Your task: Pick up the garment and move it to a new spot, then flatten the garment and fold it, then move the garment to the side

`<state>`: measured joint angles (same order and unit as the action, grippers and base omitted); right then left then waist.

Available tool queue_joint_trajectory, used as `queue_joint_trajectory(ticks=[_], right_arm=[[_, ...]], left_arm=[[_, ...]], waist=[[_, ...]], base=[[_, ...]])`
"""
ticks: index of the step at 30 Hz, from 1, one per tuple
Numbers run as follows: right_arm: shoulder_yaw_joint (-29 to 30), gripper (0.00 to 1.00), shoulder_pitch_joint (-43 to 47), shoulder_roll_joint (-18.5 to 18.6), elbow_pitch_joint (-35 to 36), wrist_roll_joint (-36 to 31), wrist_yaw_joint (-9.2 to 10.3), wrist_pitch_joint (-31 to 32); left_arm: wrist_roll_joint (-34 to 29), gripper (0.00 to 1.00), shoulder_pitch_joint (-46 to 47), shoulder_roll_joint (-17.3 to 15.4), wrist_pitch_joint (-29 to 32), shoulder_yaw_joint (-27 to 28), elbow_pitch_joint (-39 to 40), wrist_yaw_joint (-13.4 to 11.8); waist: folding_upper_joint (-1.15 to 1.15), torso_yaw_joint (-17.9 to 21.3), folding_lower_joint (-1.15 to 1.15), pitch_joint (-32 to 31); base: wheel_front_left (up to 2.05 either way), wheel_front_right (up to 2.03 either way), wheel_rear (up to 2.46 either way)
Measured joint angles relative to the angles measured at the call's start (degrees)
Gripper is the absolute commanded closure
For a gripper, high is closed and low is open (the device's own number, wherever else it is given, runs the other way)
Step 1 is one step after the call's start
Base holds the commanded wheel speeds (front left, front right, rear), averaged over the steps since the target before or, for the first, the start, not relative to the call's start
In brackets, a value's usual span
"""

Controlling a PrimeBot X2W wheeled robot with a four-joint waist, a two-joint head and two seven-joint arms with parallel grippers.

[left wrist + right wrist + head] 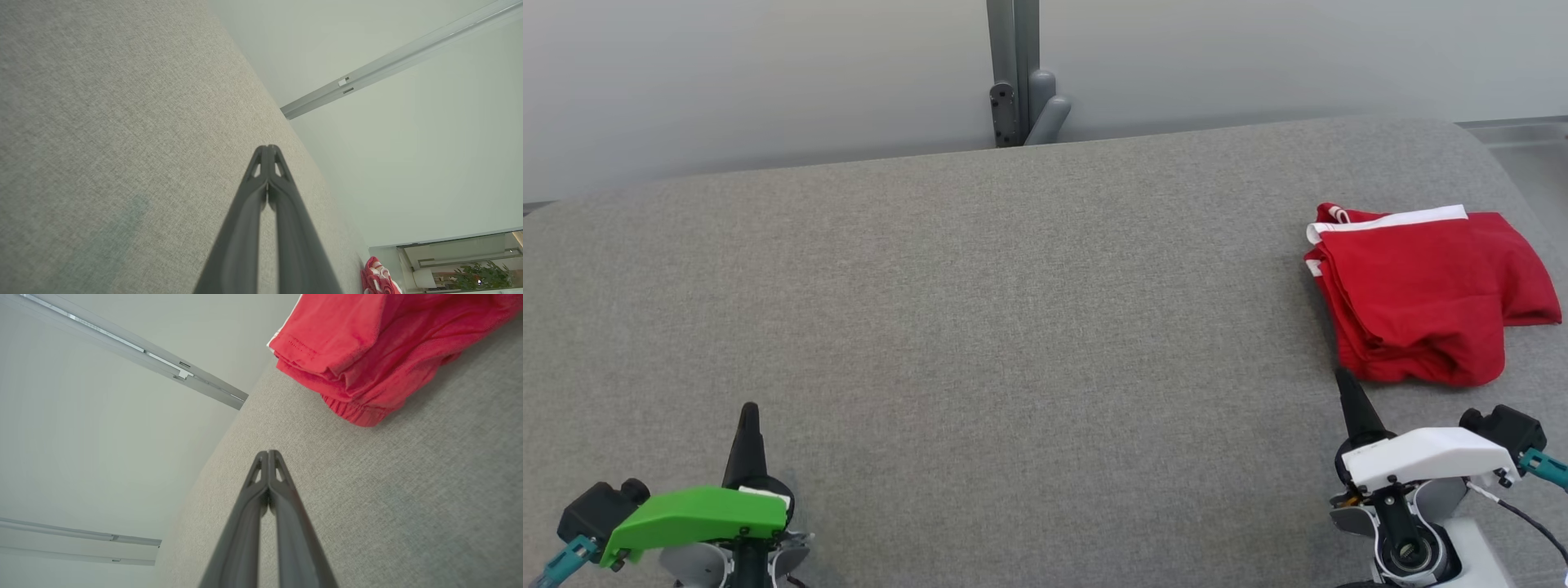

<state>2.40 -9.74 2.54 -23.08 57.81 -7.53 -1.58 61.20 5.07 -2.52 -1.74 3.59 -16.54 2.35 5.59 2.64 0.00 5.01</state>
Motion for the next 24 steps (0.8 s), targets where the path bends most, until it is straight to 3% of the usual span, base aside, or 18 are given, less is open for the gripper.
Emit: queue_joint_trajectory(ticks=[24], right_arm=[[1.97, 1.0, -1.08, 0.11, 1.3, 14.25, 0.05, 3.43]], left_arm=[[12.91, 1.0, 2.14, -0.08, 3.53, 1.53, 1.43, 0.0]], waist=[[0.0, -0.93, 0.0, 0.14]], base=[[0.0, 0.0, 0.0]])
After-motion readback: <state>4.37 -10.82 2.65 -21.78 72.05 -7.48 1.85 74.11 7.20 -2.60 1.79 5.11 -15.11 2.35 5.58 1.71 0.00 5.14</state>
